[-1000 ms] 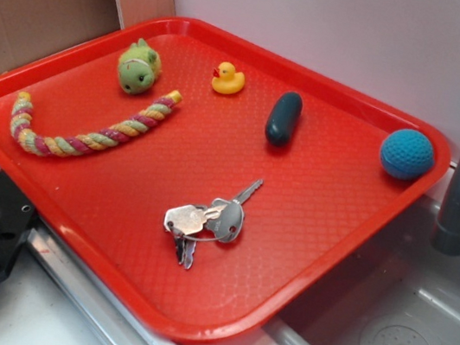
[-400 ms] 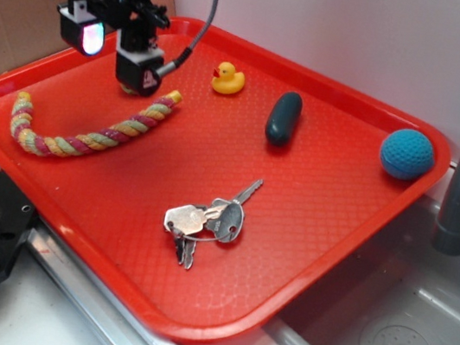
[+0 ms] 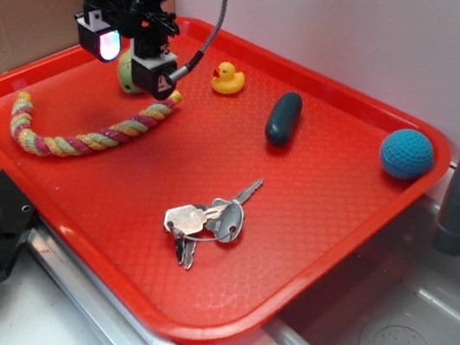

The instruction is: Grab the multicolored rope.

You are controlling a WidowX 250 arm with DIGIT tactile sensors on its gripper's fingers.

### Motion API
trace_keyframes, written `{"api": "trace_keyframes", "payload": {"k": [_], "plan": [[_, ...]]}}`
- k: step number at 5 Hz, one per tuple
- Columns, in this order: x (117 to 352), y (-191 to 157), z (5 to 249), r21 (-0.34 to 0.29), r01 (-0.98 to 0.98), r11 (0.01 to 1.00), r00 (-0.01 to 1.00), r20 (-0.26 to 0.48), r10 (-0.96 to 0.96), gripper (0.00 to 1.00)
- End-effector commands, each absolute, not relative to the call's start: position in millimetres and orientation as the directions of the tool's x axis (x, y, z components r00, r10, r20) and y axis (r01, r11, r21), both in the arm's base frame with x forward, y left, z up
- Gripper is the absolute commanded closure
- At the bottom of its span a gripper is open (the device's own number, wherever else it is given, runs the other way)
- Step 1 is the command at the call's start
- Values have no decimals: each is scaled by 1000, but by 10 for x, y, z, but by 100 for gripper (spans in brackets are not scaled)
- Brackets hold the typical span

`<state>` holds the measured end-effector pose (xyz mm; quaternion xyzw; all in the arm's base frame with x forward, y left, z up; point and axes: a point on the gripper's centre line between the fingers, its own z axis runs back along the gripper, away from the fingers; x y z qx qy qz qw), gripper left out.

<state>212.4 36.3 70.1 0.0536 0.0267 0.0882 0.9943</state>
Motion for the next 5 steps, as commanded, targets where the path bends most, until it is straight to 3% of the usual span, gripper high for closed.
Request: {"api": "trace_keyframes", "payload": {"k": [1,2,3,4,5], "plan": [[2211,345,715,111,-159,981,986,-39,164,0],[2211,345,715,111,-159,981,986,-39,164,0],[2242,132,674,83,-46,995,999,33,44,0],[2200,0,544,80,-16,997,1000,22,15,0],[2048,85,252,111,-28,993,994,-99,39,0]]}}
